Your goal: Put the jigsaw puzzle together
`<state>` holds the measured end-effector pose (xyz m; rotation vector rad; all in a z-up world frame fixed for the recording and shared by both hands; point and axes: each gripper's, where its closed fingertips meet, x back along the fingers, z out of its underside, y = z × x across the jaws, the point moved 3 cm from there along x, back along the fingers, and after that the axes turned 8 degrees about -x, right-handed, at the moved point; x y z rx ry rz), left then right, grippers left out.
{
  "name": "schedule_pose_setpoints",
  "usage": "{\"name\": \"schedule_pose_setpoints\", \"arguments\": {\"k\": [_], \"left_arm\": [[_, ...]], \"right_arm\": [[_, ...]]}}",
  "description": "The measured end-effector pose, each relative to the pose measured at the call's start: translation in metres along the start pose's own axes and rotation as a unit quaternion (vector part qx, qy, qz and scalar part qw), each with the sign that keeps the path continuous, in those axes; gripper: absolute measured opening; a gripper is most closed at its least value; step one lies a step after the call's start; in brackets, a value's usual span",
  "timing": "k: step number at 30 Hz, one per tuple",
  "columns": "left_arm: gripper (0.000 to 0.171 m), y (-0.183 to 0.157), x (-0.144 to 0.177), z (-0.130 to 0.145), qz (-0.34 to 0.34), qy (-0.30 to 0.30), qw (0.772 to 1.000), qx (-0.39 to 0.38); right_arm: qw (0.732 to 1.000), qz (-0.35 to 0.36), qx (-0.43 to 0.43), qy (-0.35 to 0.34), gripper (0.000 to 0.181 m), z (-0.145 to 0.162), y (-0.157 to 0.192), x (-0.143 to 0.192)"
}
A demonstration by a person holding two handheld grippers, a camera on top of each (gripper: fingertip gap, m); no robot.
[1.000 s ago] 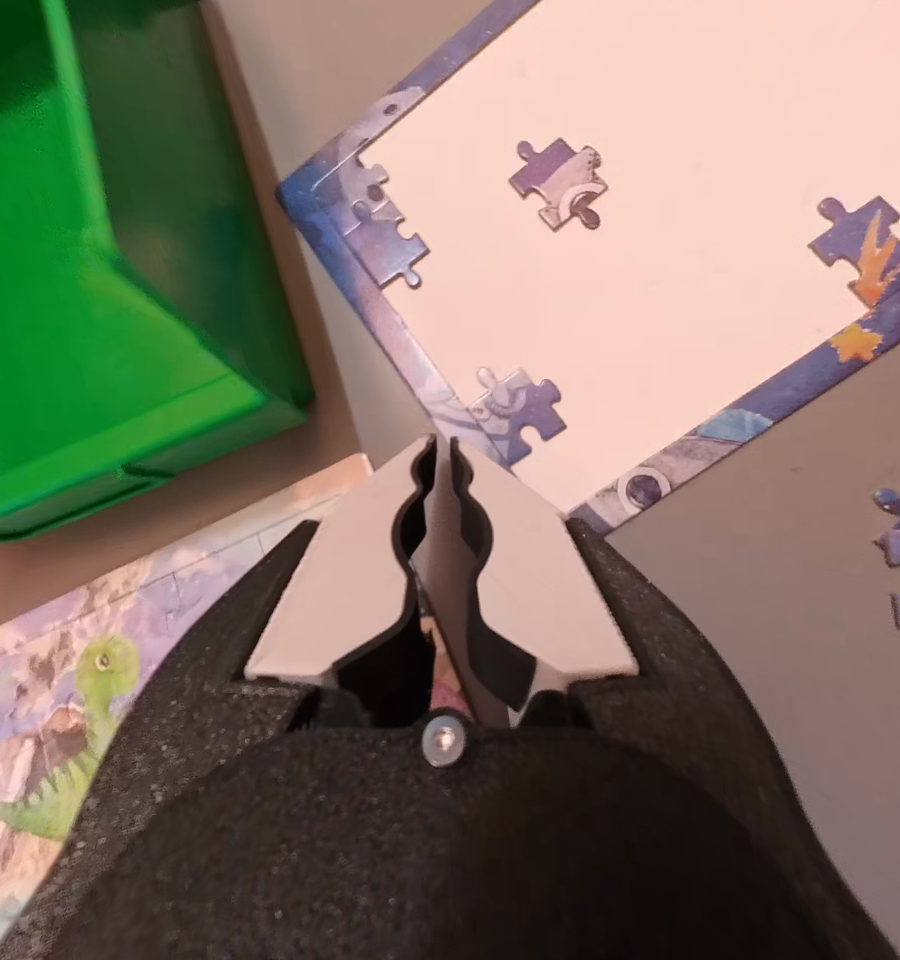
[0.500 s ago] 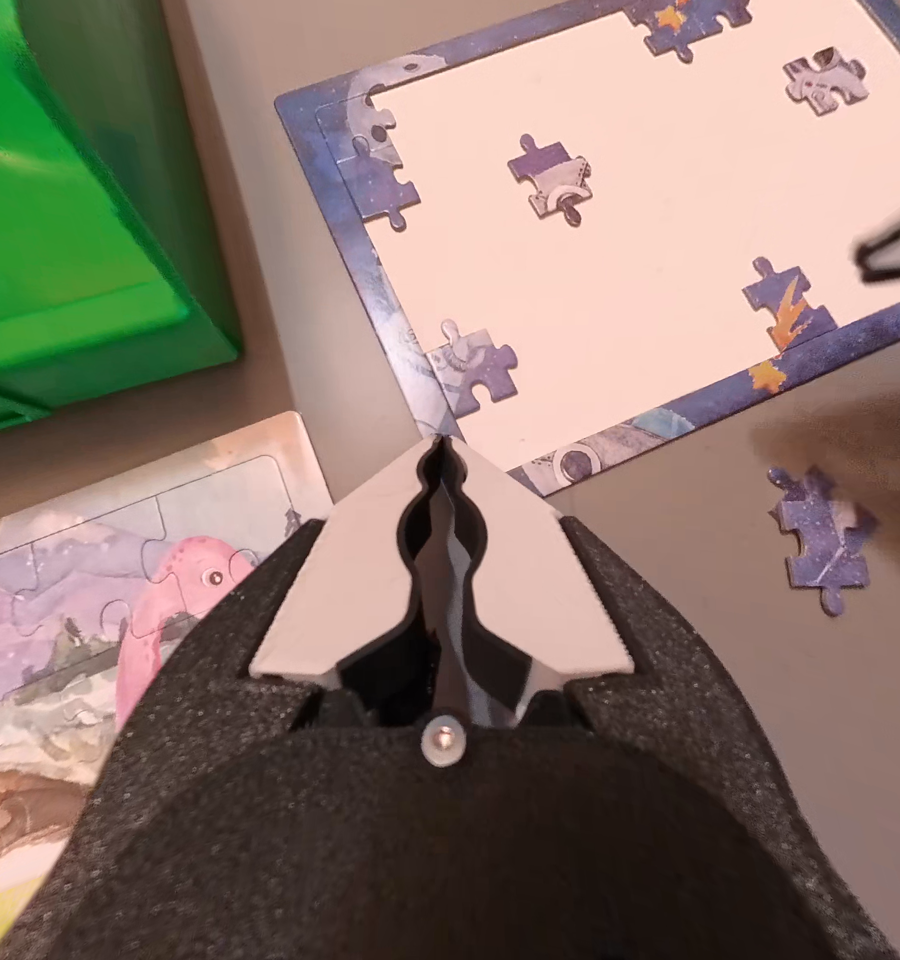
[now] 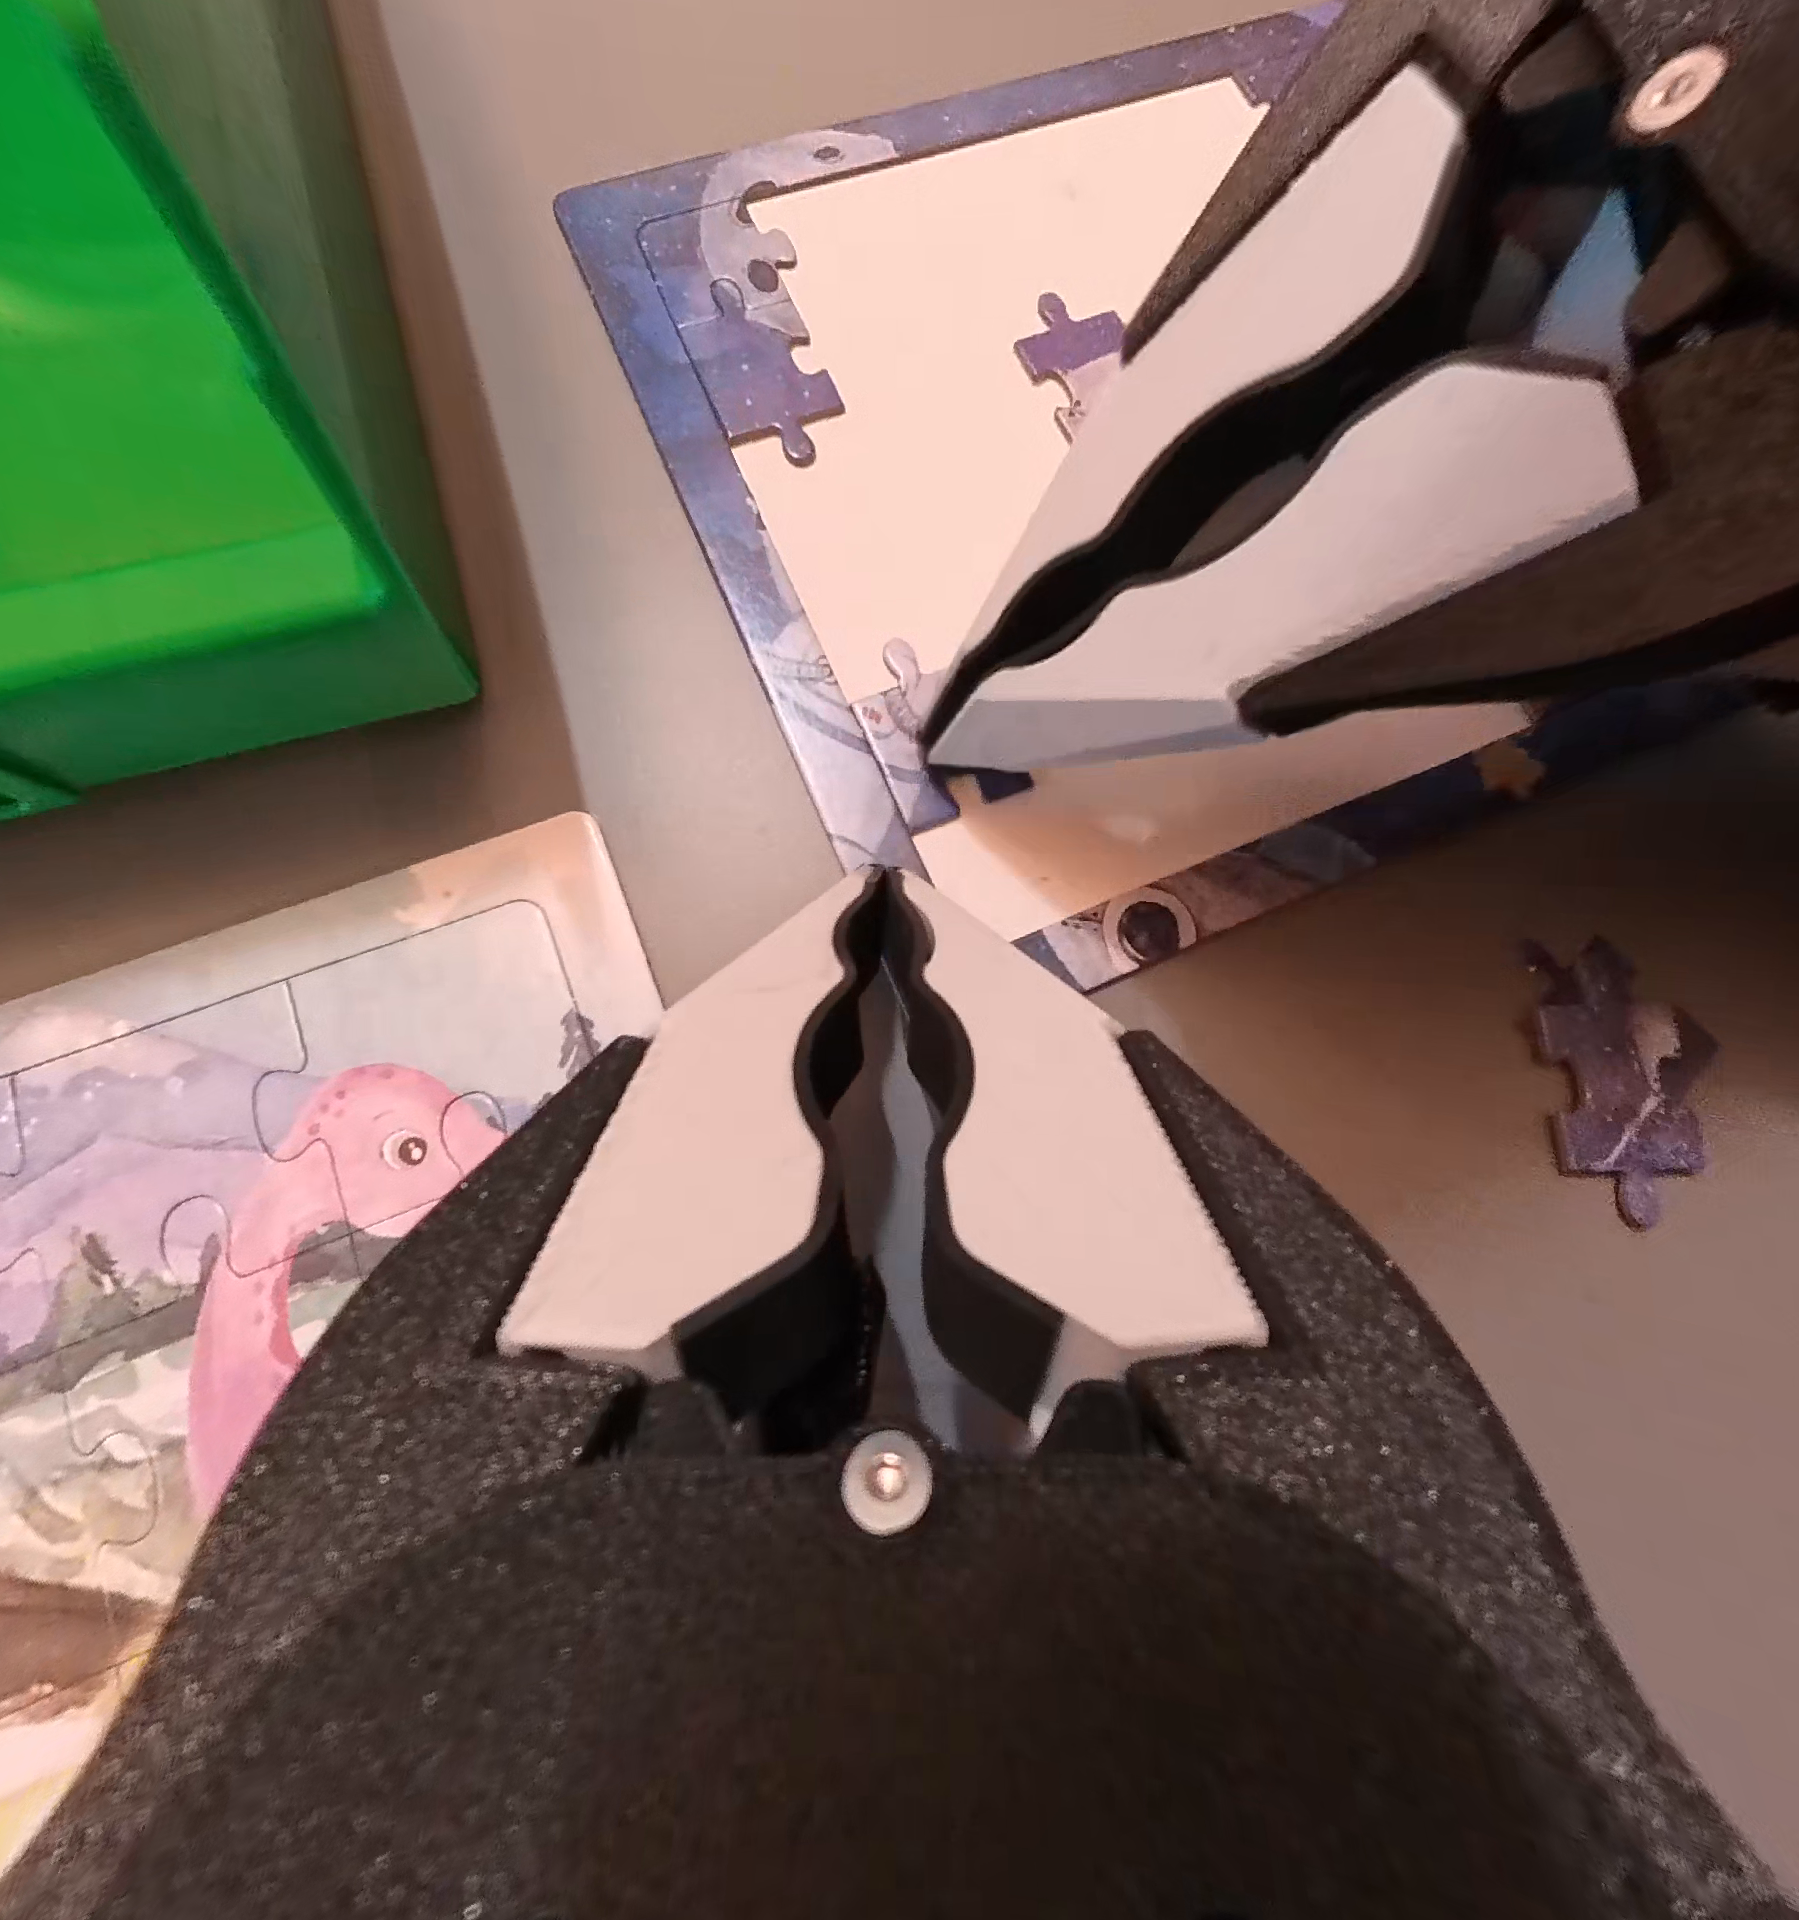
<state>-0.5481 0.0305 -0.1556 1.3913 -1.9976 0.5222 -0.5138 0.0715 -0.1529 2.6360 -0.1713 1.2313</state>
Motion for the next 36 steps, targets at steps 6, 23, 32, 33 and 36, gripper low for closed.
{"name": "schedule_pose_setpoints", "arguments": {"k": [6,23,32,33,36], "left_arm": [[0.000,0.000,0.000,0.000,-0.005,0.001,1.000,-0.006],[0.000,0.000,0.000,0.000,-0.004,0.000,1.000,-0.004],[0.000,0.000,0.000,0.000,-0.007,0.001,1.000,-0.007],[0.000,0.000,0.000,0.000,-0.007,0.001,1.000,-0.007],[0.000,0.000,0.000,0.000,-0.007,0.001,1.000,-0.007]], "right_arm": [[1.000,-0.008,-0.006,-0.004,0.000,-0.001,-0.002,-0.002],[0.999,-0.036,0.027,0.014,0.000,0.006,0.012,0.000],[0.999,-0.030,0.031,0.013,0.000,0.006,0.012,0.000],[0.999,-0.032,0.029,0.013,0.000,0.006,0.012,0.000],[0.999,-0.028,0.024,0.009,0.000,0.005,0.010,0.000]]}}
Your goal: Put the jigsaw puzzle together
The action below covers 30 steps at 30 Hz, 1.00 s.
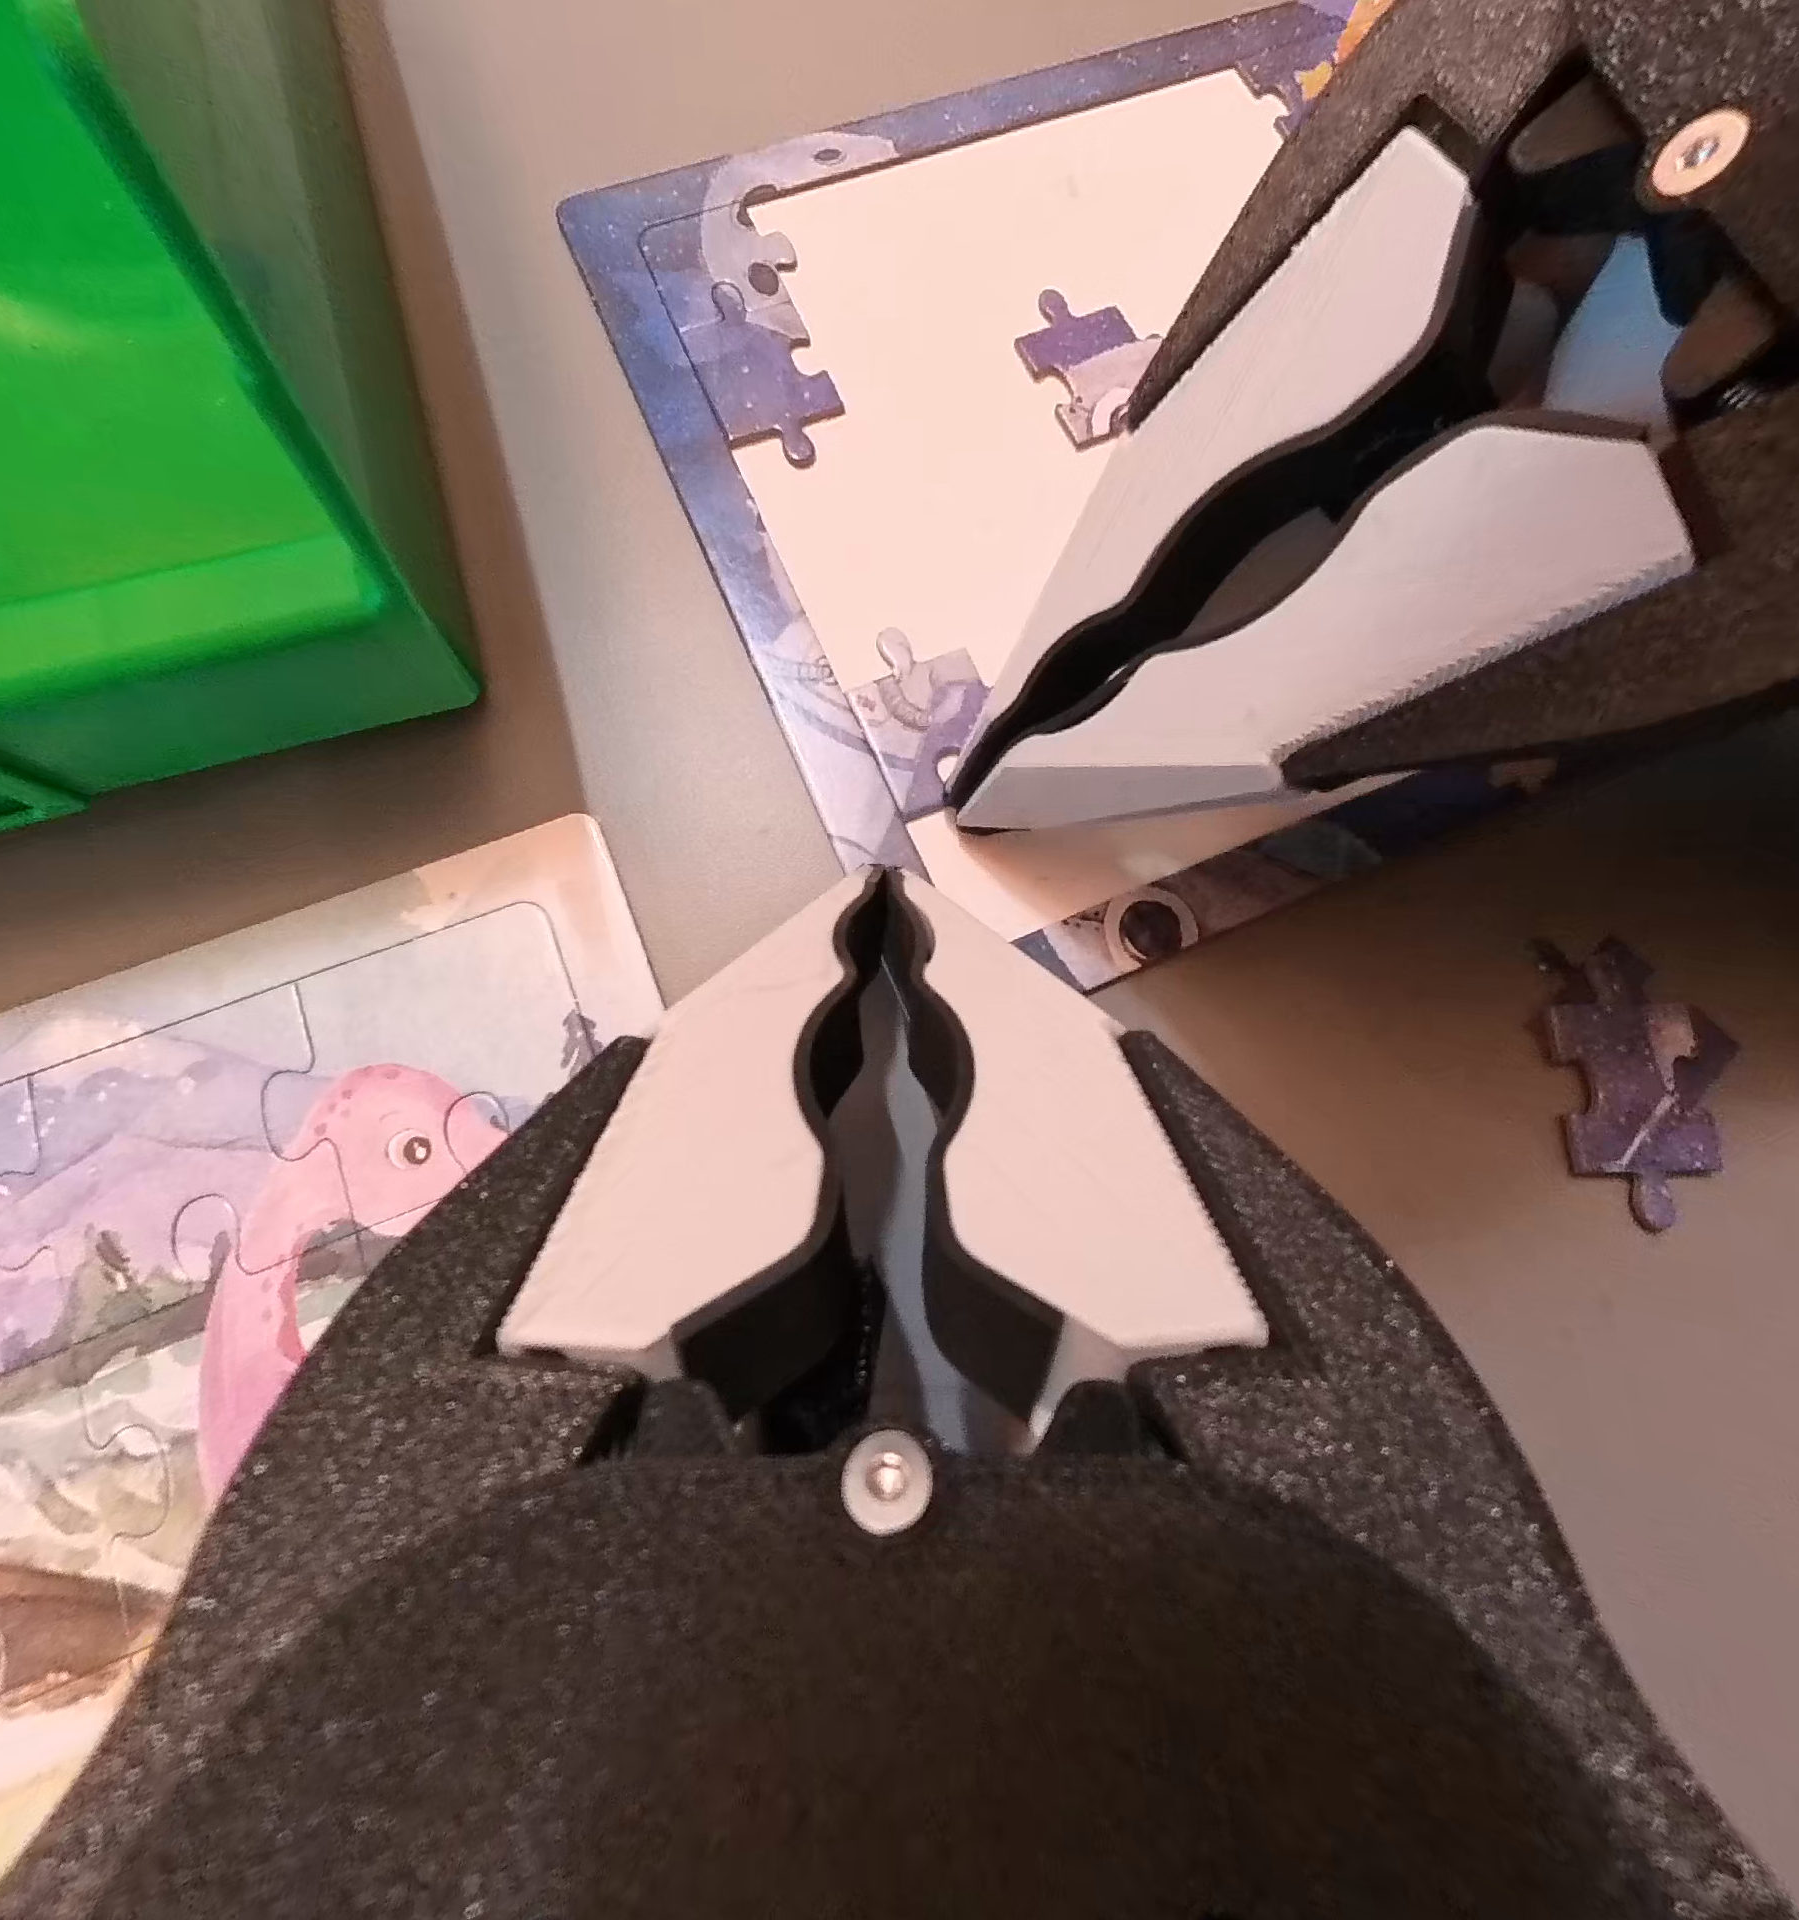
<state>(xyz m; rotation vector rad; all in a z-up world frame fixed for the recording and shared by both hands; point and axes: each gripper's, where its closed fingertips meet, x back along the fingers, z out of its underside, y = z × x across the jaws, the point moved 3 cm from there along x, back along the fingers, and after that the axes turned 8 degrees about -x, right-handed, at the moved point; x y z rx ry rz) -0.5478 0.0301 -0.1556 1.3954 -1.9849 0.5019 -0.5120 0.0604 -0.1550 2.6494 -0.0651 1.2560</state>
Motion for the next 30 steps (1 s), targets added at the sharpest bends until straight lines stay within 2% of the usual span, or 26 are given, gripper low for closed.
{"name": "schedule_pose_setpoints", "arguments": {"k": [27,30], "left_arm": [[0.000,0.000,-0.001,0.000,0.000,0.000,1.000,0.000],[0.000,0.000,-0.001,0.000,0.001,0.000,1.000,0.001]], "right_arm": [[1.000,-0.002,-0.011,-0.002,0.000,0.000,-0.001,0.000],[1.000,-0.018,-0.013,-0.014,0.000,-0.005,0.001,0.010]]}}
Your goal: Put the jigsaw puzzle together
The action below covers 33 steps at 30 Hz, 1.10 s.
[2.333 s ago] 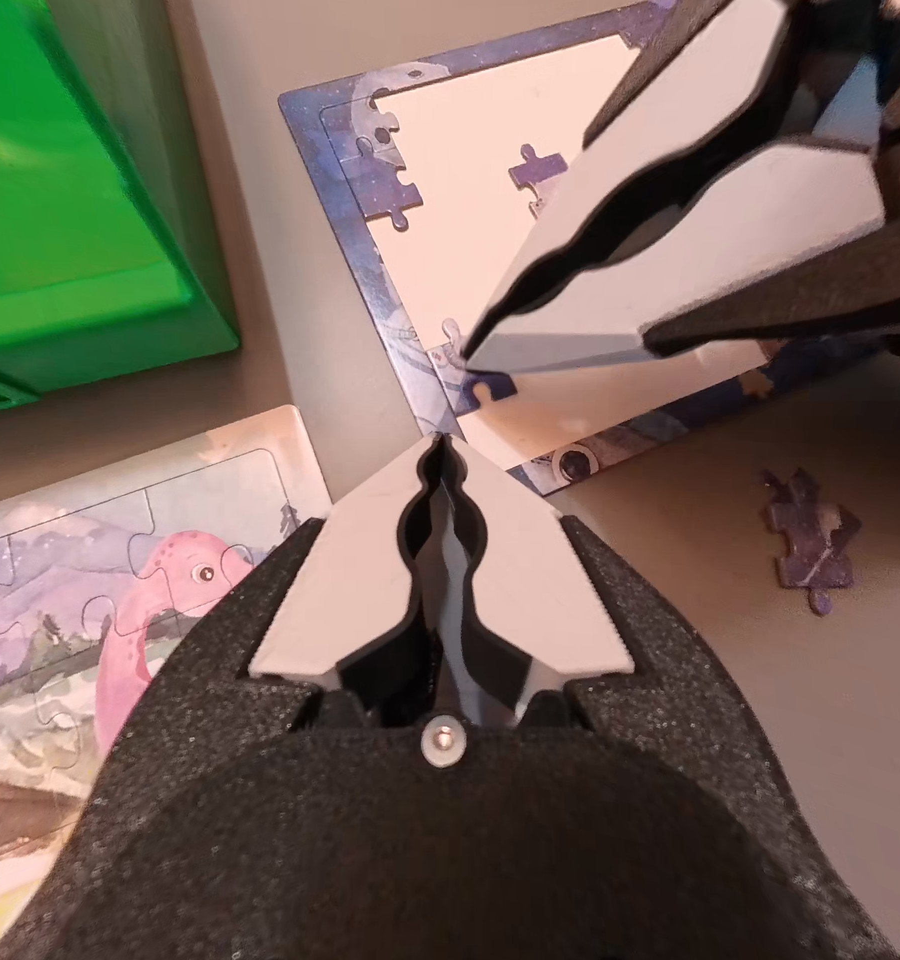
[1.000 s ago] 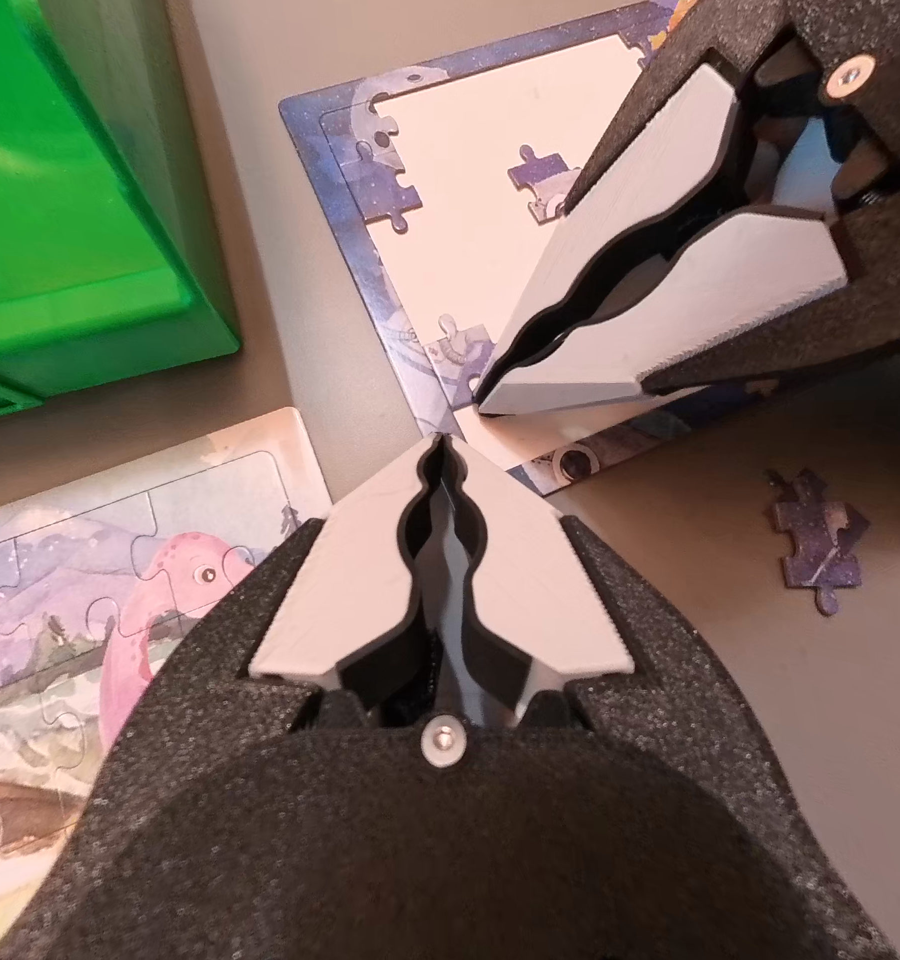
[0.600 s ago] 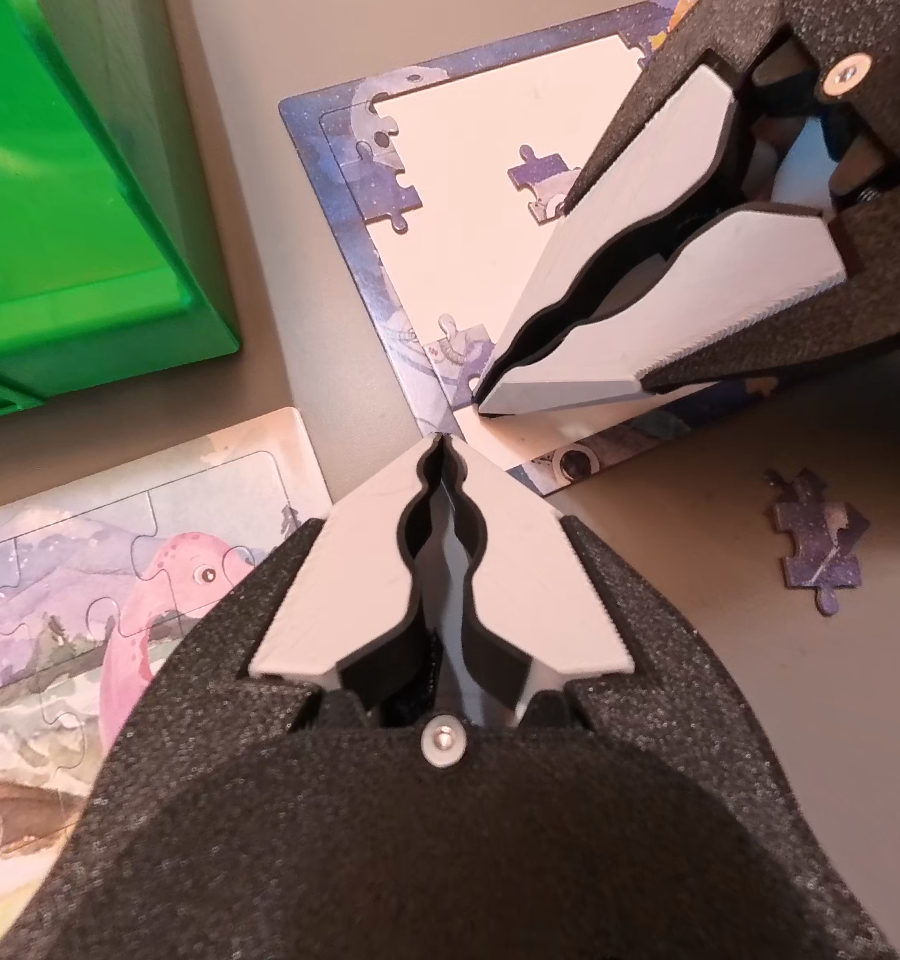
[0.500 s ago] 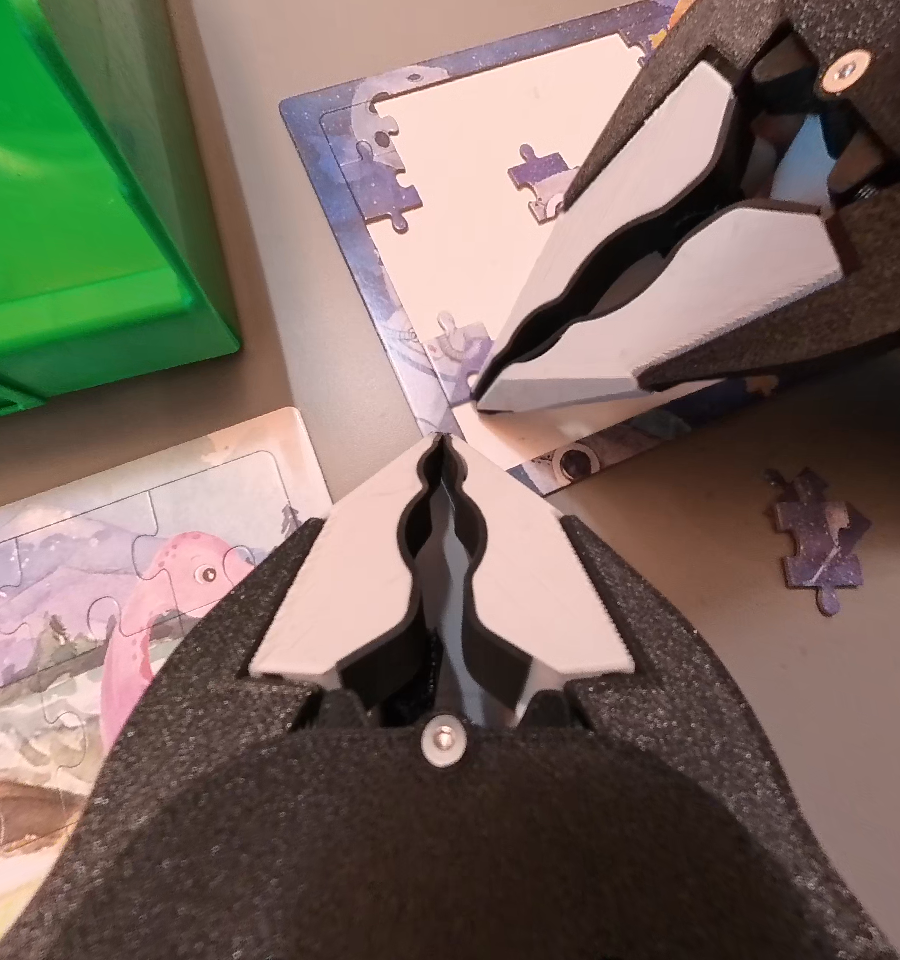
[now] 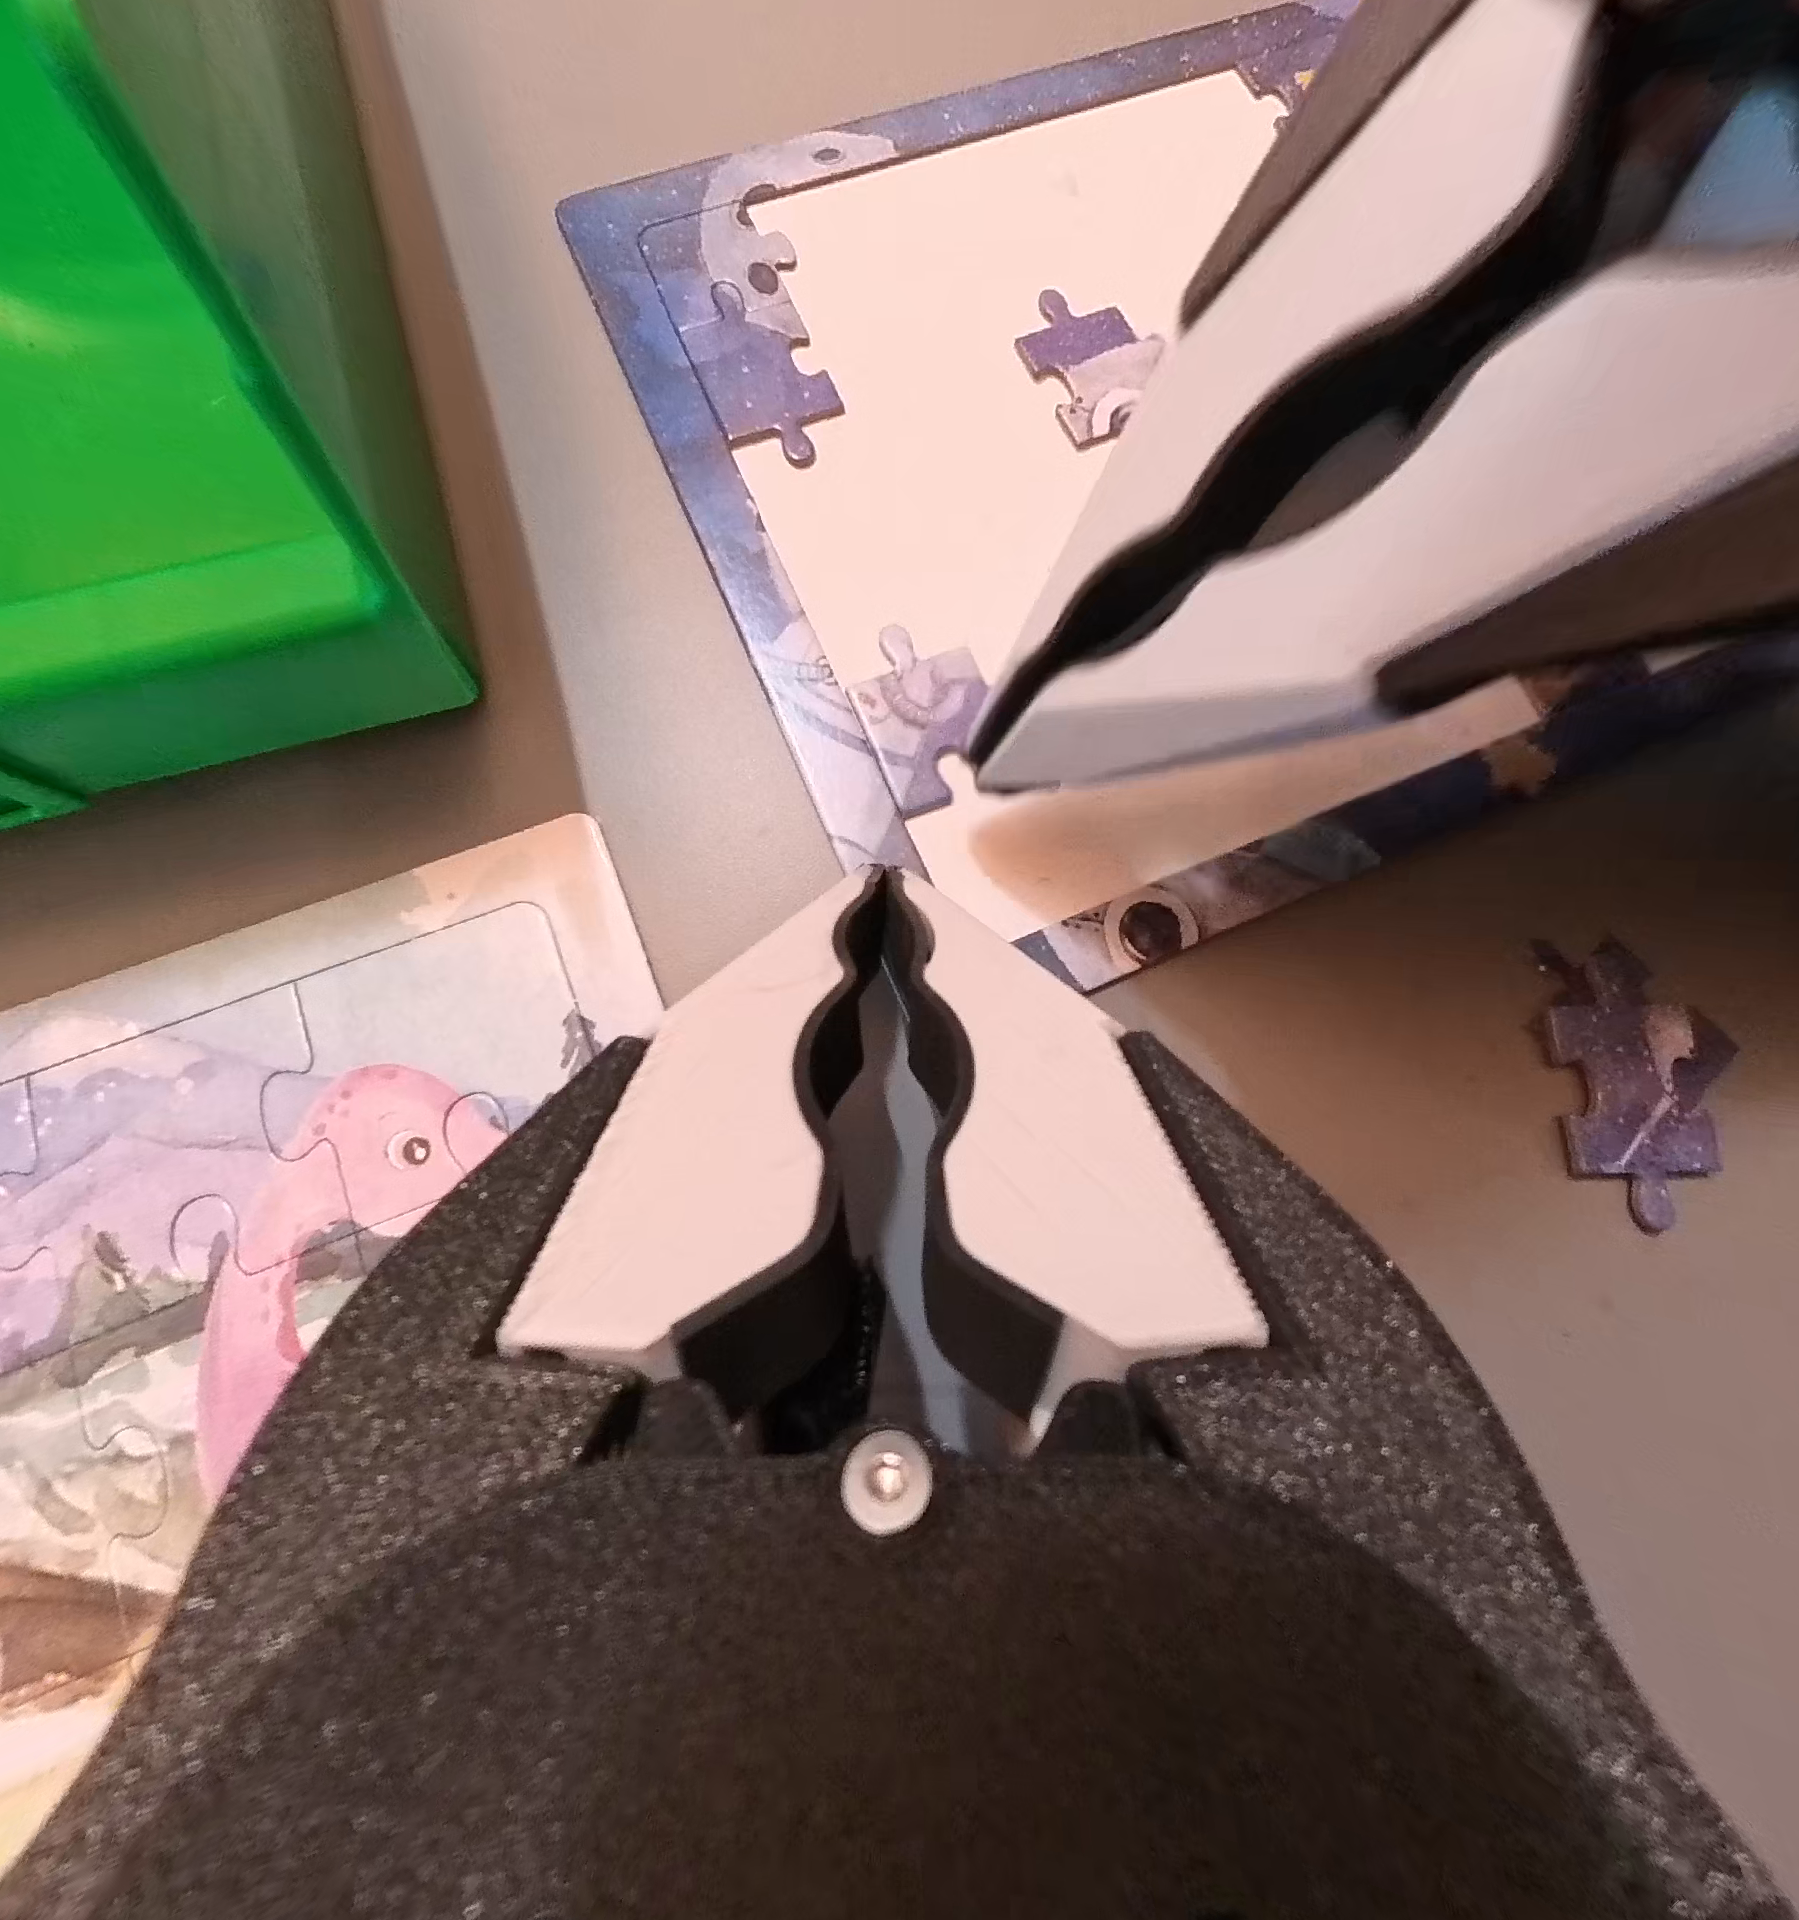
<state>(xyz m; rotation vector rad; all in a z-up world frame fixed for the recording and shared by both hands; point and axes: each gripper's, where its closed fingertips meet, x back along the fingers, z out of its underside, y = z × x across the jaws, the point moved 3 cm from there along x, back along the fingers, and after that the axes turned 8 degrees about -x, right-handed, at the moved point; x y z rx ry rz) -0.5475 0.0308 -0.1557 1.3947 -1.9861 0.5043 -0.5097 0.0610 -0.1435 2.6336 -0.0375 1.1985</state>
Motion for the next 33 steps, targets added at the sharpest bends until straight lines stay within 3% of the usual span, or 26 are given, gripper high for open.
{"name": "schedule_pose_setpoints", "arguments": {"k": [6,10,14,19,22,28,33], "left_arm": [[0.000,0.000,-0.003,-0.003,-0.008,0.009,1.000,-0.015],[0.000,-0.001,-0.005,-0.005,-0.017,0.012,1.000,-0.022],[0.000,-0.001,-0.004,-0.009,-0.024,0.011,0.999,-0.024],[0.000,-0.023,-0.005,-0.033,0.010,-0.023,0.999,-0.033],[0.000,-0.024,-0.016,-0.038,-0.006,-0.002,0.999,-0.039],[0.000,-0.020,-0.032,-0.035,-0.028,0.038,0.998,-0.046],[0.000,-0.016,-0.035,-0.038,-0.039,0.036,0.998,-0.033]], "right_arm": [[0.995,0.051,-0.011,-0.089,0.000,-0.036,-0.016,0.094],[0.993,0.097,-0.010,-0.061,0.000,-0.014,-0.018,0.134],[0.994,0.097,-0.048,0.013,0.000,0.045,-0.005,0.136],[0.986,0.122,-0.109,0.021,0.000,0.117,-0.008,0.118],[0.982,0.131,-0.137,-0.014,0.000,0.130,-0.016,0.113],[0.982,0.138,-0.126,0.006,0.000,0.139,-0.017,0.111],[0.983,0.146,-0.112,0.004,0.000,0.139,-0.014,0.109]]}}
